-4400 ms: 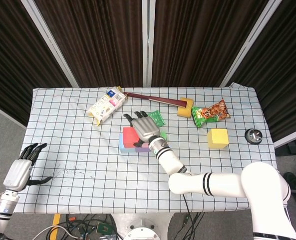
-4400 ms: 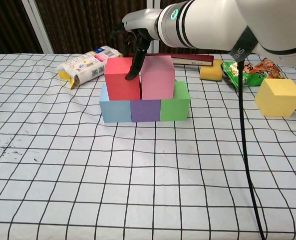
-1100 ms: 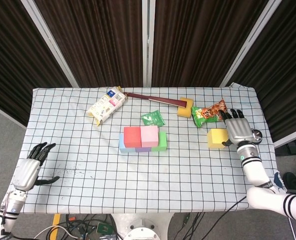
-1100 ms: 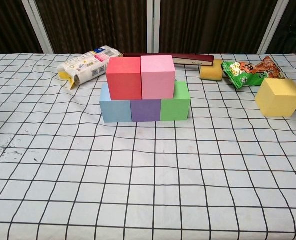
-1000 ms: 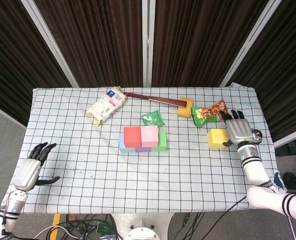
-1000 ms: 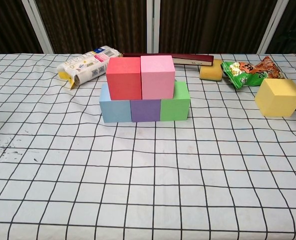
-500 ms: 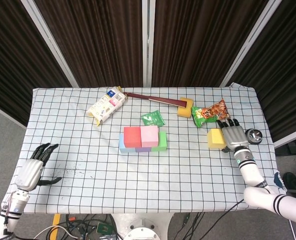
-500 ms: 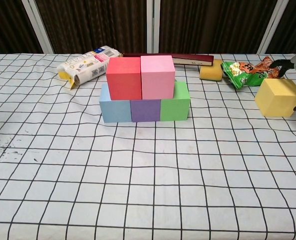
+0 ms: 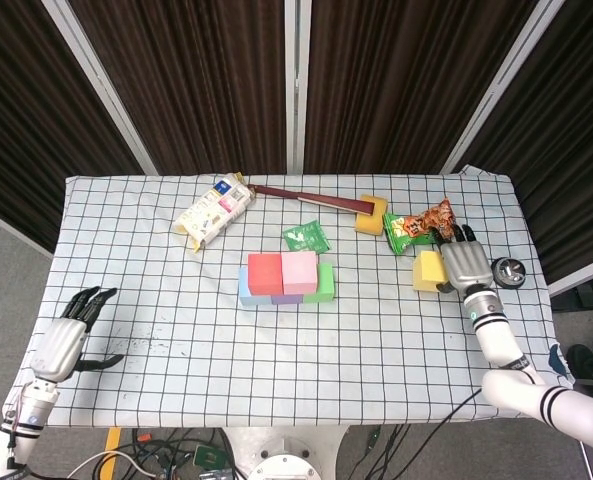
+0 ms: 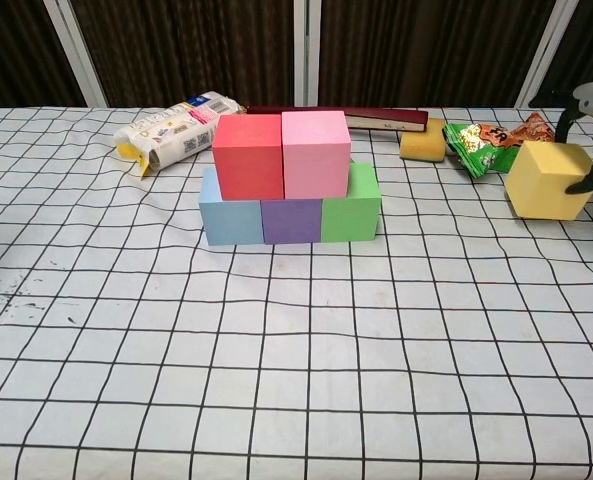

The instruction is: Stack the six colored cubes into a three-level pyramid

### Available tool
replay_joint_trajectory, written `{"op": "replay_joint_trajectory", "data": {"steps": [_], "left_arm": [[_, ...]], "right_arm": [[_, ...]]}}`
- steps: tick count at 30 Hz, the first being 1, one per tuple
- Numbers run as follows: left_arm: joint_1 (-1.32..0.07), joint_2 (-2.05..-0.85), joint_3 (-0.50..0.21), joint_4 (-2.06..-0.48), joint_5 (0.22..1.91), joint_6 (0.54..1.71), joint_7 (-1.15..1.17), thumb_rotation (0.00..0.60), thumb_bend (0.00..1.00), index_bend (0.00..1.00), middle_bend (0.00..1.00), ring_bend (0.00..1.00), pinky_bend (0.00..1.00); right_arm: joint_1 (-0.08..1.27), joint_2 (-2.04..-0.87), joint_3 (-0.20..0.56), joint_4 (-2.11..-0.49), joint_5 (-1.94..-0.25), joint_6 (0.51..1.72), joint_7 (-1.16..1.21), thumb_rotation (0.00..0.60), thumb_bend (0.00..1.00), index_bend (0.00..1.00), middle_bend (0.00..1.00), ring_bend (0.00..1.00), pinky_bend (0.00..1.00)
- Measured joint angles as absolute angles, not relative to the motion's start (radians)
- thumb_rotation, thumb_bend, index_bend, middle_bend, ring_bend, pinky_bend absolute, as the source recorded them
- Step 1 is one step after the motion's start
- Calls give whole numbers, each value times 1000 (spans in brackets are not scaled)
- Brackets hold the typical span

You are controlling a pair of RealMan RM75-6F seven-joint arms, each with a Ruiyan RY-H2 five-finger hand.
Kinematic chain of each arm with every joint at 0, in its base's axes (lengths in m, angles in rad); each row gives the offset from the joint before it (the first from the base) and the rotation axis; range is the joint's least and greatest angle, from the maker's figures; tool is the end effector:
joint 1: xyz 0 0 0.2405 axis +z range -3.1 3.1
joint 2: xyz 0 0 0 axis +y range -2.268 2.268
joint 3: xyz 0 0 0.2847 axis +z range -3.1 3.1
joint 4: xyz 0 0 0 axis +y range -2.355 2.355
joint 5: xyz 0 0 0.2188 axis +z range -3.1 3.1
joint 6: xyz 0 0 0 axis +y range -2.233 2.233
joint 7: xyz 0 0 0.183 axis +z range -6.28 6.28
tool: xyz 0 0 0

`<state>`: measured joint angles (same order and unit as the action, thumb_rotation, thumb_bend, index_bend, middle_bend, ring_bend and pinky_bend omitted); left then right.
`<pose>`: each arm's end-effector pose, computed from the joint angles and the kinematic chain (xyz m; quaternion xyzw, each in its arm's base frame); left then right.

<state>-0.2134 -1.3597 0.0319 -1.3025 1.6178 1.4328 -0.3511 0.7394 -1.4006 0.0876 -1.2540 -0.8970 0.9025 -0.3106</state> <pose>-0.3391 0.2509 0.0742 -0.6208 -0.4492 -0.4656 0.4428 -0.2870 -0.4472 0.0479 0.6928 -0.3898 0.2470 0.5541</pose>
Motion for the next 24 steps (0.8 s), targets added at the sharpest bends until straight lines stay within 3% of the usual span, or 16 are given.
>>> {"op": "replay_joint_trajectory", "data": {"steps": [6, 13, 24], "left_arm": [[-215, -1360, 28, -1305, 1616, 1435, -352, 600, 0, 57, 106, 22, 69], [-213, -1353, 23, -1311, 1610, 1441, -344, 600, 0, 57, 106, 22, 69], [-214, -1346, 13, -1313, 1609, 1453, -338, 600, 0, 57, 106, 22, 69]], "right_arm": [[763, -1319, 187, -1385, -910, 912, -253, 600, 116, 0, 492, 48, 0], [890, -1210, 311, -1611, -816, 894, -367, 600, 92, 0, 490, 48, 0], [1173, -1217, 356, -1748, -446, 911, -676, 600, 57, 0, 518, 63, 0]]}}
